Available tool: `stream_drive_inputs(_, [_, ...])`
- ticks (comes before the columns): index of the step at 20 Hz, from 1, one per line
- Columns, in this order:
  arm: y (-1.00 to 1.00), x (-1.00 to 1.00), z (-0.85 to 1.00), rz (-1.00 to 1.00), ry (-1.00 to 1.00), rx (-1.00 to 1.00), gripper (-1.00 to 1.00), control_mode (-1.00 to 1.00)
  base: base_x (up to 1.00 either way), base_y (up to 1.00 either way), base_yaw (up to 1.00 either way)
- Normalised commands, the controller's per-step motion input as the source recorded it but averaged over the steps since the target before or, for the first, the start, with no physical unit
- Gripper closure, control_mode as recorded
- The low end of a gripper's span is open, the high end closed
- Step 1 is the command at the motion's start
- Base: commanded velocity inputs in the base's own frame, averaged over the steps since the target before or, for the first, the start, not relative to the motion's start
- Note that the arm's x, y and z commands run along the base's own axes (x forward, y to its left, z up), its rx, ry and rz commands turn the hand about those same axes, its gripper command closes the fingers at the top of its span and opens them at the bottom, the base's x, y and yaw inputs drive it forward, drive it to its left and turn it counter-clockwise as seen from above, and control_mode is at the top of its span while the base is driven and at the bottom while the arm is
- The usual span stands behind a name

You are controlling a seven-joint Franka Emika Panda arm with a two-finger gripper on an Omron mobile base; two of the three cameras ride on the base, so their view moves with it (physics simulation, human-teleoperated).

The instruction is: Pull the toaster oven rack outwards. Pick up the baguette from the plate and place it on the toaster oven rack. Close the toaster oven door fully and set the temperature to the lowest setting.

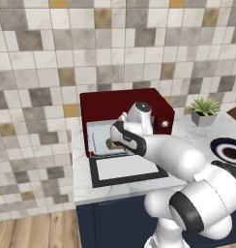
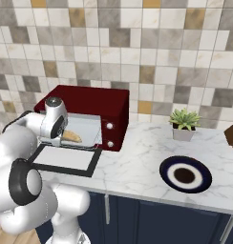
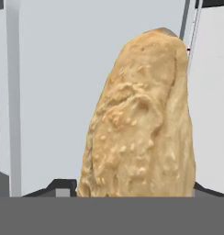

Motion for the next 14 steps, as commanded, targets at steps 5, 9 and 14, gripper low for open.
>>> stream_drive_inputs(5, [-0.06, 0.33, 0.0, 0.05, 0.0, 0.0, 1.0, -1.0, 0.0, 0.0, 0.0])
stream_drive_inputs(9, [-0.03, 0.11, 0.0, 0.02, 0.0, 0.0, -1.0, -1.0, 0.0, 0.0, 0.0])
stream_drive_inputs(14, [-0.19, 0.0, 0.13, 0.0, 0.0, 0.02, -1.0, -1.0, 0.0, 0.0, 0.0])
